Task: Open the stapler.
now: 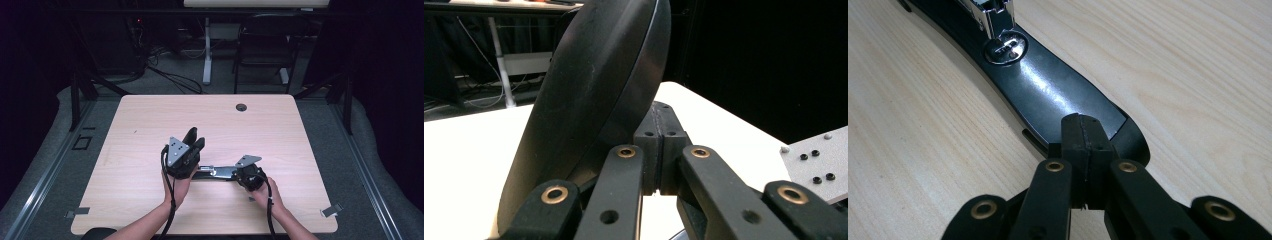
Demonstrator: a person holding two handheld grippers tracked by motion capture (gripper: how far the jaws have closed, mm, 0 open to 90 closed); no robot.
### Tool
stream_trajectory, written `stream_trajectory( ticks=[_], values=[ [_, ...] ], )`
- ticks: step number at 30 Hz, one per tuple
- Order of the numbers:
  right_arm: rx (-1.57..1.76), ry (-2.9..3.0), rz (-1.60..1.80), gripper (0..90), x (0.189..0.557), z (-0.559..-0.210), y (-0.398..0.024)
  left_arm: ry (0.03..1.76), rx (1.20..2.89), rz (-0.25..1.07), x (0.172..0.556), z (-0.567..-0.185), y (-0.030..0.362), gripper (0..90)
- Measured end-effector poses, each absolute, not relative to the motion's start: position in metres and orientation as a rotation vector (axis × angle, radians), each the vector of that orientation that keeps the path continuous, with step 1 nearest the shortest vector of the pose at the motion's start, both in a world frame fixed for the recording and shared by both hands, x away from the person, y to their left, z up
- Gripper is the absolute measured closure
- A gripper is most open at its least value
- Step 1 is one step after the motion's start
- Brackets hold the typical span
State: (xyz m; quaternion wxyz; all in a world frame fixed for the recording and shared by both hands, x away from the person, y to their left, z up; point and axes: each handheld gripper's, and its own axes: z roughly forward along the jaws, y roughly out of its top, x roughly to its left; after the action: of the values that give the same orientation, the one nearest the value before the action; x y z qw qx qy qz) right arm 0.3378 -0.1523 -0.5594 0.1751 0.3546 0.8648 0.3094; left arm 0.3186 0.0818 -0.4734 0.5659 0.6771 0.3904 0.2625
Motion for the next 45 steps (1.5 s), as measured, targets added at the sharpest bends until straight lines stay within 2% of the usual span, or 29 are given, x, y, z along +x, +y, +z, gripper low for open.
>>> stream_trajectory(
  ticks=[32, 45],
  values=[
    [0.999, 2.468, 0.854, 90.0, 0.339, -0.558, -0.153, 0.962, 1.563, 0.713, 0.307, -0.462, 0.1, 90.0],
    [1.007, 2.478, 0.867, 90.0, 0.34, -0.557, -0.153, 0.978, 1.559, 0.712, 0.308, -0.459, 0.107, 90.0]
  ],
)
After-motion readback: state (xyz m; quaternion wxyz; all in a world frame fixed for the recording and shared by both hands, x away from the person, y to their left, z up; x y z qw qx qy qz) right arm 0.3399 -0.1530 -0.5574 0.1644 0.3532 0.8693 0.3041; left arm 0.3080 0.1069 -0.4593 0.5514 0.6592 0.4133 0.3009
